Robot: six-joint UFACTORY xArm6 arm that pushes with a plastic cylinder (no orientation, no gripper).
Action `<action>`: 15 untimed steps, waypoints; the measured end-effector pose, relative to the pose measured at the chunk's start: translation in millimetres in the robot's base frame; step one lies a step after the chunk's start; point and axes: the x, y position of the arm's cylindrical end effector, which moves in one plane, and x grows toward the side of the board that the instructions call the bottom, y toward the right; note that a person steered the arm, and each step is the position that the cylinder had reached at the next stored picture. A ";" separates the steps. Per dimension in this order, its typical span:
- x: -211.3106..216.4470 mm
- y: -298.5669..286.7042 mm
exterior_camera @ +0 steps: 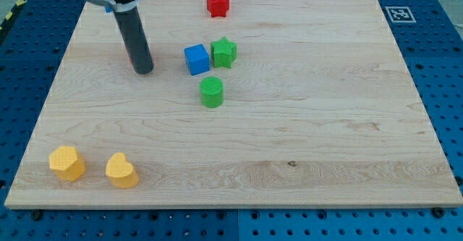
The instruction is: Push the red circle towards the top right
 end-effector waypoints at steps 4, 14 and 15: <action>-33.1 -72.4; -92.3 200.7; -91.8 247.7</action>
